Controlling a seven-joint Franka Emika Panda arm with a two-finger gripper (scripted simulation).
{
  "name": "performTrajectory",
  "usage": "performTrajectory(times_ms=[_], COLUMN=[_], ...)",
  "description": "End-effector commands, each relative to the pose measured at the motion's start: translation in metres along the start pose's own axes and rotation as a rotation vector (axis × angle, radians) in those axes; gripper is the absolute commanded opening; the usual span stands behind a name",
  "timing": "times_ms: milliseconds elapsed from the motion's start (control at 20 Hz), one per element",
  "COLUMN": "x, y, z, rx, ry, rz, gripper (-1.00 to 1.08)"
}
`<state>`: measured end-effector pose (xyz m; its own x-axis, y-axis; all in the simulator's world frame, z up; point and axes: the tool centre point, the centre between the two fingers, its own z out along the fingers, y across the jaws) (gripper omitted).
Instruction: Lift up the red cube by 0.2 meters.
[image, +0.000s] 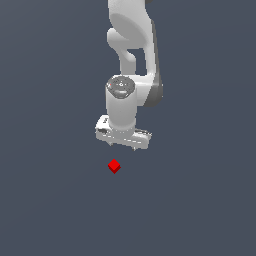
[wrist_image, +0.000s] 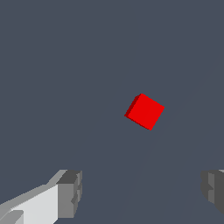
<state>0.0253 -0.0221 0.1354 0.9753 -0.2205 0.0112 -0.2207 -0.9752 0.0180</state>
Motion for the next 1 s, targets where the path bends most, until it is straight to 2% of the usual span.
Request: performTrajectory(times_ms=[0,500,950], x=[0.007,0.034,0.045], y=[0.002,0.018,0.029], z=[0.015,0.083,0.113], rx=[0.001,0.008,0.014], ry=[-0.002,-0.011,-0.015], rz=[0.070,0.386,0.533], gripper=[1.00,1.00,1.00])
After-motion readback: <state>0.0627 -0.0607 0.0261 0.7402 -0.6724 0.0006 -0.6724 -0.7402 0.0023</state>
